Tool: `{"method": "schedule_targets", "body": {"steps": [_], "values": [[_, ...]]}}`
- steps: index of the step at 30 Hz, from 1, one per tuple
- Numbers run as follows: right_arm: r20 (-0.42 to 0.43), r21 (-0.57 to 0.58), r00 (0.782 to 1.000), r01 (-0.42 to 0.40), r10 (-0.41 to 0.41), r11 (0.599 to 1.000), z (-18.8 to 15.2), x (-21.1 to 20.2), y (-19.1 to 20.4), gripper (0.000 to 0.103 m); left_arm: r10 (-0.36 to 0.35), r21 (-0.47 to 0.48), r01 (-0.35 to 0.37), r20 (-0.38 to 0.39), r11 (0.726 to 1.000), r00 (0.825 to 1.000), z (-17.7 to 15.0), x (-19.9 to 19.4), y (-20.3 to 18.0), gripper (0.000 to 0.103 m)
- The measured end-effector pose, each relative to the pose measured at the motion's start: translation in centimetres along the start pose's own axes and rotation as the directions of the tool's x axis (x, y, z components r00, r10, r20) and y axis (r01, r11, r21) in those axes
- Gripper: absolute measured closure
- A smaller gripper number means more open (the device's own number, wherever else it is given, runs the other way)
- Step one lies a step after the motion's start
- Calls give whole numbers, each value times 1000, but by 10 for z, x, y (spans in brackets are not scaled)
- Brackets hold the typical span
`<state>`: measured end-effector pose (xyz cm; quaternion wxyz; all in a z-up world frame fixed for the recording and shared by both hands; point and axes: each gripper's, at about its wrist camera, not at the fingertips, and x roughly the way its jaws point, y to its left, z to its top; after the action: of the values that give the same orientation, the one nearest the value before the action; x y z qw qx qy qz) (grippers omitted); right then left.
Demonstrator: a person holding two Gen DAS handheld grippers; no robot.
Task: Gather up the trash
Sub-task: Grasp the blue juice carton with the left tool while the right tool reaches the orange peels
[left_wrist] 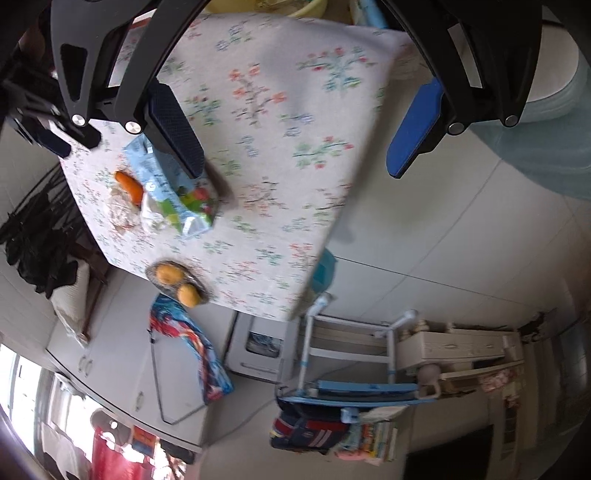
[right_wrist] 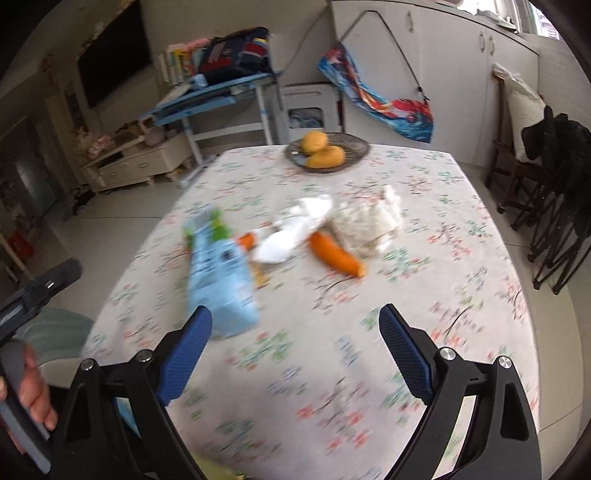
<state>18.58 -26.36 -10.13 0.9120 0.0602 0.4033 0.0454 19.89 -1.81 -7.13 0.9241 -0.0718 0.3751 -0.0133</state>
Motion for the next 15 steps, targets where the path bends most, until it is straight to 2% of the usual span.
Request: {"method": "schedule_targets", "body": {"steps": [2, 4, 9, 15], "values": [[-19, 6, 1000, -5, 5, 1000, 9, 11, -9, 26, -22, 5, 22, -16, 1000, 1000, 4, 7, -9, 7], [-35, -7, 999, -1, 0, 1000, 16, 21, -13, 29, -38, 11, 38, -27, 999, 999, 6, 14, -18, 7], [-56, -11, 998, -19, 18, 1000, 25, 38, -18, 31, -48, 41, 50, -52, 998, 997, 11, 29, -36, 7], [-99, -23, 994, -42, 39, 999, 24, 54, -15, 31, -55, 20, 57, -77, 998, 995, 17, 44, -44, 7]]}}
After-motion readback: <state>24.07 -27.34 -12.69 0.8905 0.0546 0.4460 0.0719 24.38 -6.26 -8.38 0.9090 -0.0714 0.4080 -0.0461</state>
